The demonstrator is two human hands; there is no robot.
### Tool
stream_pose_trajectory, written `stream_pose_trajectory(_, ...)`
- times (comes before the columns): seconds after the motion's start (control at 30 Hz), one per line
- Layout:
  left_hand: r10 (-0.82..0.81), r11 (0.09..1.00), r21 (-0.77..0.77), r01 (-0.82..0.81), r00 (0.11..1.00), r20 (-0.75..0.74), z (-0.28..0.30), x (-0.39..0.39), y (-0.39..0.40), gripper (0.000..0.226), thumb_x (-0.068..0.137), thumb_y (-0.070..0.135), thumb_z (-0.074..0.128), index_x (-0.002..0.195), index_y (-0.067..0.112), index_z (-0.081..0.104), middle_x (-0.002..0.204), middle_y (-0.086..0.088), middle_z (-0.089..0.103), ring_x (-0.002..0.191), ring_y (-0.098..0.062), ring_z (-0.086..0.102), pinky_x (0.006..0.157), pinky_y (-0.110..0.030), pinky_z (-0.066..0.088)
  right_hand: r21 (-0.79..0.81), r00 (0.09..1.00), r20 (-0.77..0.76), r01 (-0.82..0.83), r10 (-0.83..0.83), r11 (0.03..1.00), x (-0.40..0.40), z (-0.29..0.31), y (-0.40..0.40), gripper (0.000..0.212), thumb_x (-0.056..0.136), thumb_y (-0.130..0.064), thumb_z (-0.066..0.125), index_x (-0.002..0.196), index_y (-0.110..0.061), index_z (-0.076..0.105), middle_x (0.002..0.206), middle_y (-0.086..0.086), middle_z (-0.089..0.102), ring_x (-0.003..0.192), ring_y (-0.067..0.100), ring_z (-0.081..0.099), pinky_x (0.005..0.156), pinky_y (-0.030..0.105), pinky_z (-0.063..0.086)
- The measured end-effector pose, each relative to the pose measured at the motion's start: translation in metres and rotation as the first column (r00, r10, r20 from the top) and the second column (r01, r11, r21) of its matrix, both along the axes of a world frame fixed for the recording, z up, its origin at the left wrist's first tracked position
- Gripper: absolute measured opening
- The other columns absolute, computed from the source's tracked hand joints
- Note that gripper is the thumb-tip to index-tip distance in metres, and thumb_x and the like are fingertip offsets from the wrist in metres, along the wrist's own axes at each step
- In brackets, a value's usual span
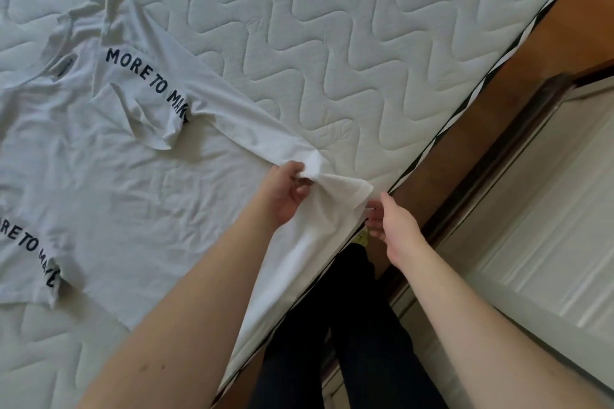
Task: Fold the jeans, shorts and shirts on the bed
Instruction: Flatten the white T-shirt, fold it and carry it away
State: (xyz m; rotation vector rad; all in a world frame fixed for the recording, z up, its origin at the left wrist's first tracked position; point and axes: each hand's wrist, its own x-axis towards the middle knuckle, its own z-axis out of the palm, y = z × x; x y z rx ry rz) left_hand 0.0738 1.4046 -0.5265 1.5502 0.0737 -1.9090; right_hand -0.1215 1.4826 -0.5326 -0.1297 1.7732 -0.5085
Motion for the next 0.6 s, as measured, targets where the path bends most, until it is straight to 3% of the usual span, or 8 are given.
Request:
stream_pose_trajectory(0.03,0.003,1.000,0.029,-0.004,0.999,0.043,-0.001,0.000,0.002,0.007,0.093,0.006,0.050,0.098,0.005,0.055,0.077,-0.007,0.061,0.052,-0.013,0.059,0.043,-0.021,0.044,-0.010,0.999,-0.019,-0.031,0.031,0.999,0.002,0.001,0.003,0.027,0.098,-0.031,0.043,0.089,-0.024,0.067,0.084,-0.006,0.070,0.073,0.008,0.062,0.066,0.025,0.046)
stream_pose_trajectory(0.1,-0.058,0.998,0.036,0.055,0.994,0.088,-0.002,-0.001,0.012,0.024,0.095,0.022,0.054,0.111,0.004,0.061,0.096,-0.009,0.071,0.081,-0.019,0.070,0.068,-0.028,0.056,-0.073,0.972,-0.085,-0.225,0.219,0.972,0.003,0.000,0.014,0.018,0.094,-0.019,0.049,0.105,-0.028,0.060,0.104,-0.006,0.067,0.093,0.007,0.062,0.073,0.023,0.046)
stream_pose_trajectory(0.13,-0.120,0.993,0.005,0.120,0.990,0.078,-0.002,-0.004,0.016,0.033,0.096,0.030,0.056,0.116,0.005,0.062,0.106,-0.009,0.072,0.096,-0.020,0.070,0.080,-0.029,0.056,-0.118,0.950,-0.088,-0.309,0.300,0.944,0.004,-0.001,0.020,0.029,0.091,-0.013,0.055,0.115,-0.030,0.054,0.110,-0.008,0.065,0.098,0.007,0.061,0.075,0.021,0.047)
stream_pose_trajectory(0.2,-0.221,0.972,-0.070,0.225,0.974,0.059,-0.001,-0.012,0.026,0.038,0.094,0.034,0.061,0.118,0.004,0.064,0.112,-0.010,0.072,0.106,-0.021,0.068,0.085,-0.028,0.056,-0.195,0.945,-0.043,-0.326,0.324,0.925,0.006,-0.002,0.028,0.052,0.086,-0.009,0.069,0.127,-0.030,0.046,0.112,-0.010,0.062,0.100,0.005,0.061,0.078,0.017,0.047)
stream_pose_trajectory(0.37,-0.200,0.976,-0.078,0.205,0.978,0.066,0.002,-0.023,0.036,0.021,0.097,0.020,0.058,0.114,0.008,0.061,0.106,-0.012,0.073,0.094,-0.026,0.072,0.077,-0.035,0.059,-0.249,0.977,-0.052,-0.215,0.209,0.944,0.015,-0.005,0.028,0.061,0.077,-0.022,0.082,0.128,-0.032,0.050,0.110,-0.010,0.064,0.099,0.005,0.063,0.085,0.023,0.051)
stream_pose_trajectory(0.43,-0.180,0.981,-0.069,0.181,0.983,0.024,0.006,-0.025,0.032,0.015,0.099,0.019,0.055,0.110,0.010,0.059,0.094,-0.007,0.075,0.079,-0.022,0.073,0.065,-0.032,0.059,-0.311,0.958,-0.095,-0.285,0.269,0.907,0.020,-0.005,0.020,0.052,0.075,-0.024,0.082,0.115,-0.042,0.055,0.108,-0.015,0.066,0.096,-0.002,0.063,0.080,0.019,0.050)
stream_pose_trajectory(0.53,-0.154,0.987,-0.050,0.154,0.988,-0.010,0.014,-0.026,0.028,0.012,0.098,0.021,0.056,0.104,0.010,0.057,0.076,-0.005,0.071,0.057,-0.014,0.065,0.052,-0.026,0.054,-0.309,0.876,-0.227,-0.479,0.425,0.821,0.031,-0.008,0.001,0.035,0.077,-0.037,0.076,0.109,-0.031,0.063,0.104,-0.008,0.068,0.097,0.005,0.064,0.081,0.025,0.052)
stream_pose_trajectory(0.6,-0.147,0.988,-0.049,0.146,0.989,-0.025,0.016,-0.025,0.027,0.012,0.098,0.023,0.057,0.100,0.010,0.058,0.069,-0.002,0.068,0.051,-0.011,0.060,0.050,-0.024,0.052,-0.242,0.898,-0.238,-0.425,0.371,0.872,0.035,-0.009,-0.005,0.022,0.083,-0.041,0.066,0.102,-0.030,0.065,0.100,-0.009,0.068,0.095,0.010,0.064,0.080,0.028,0.051)
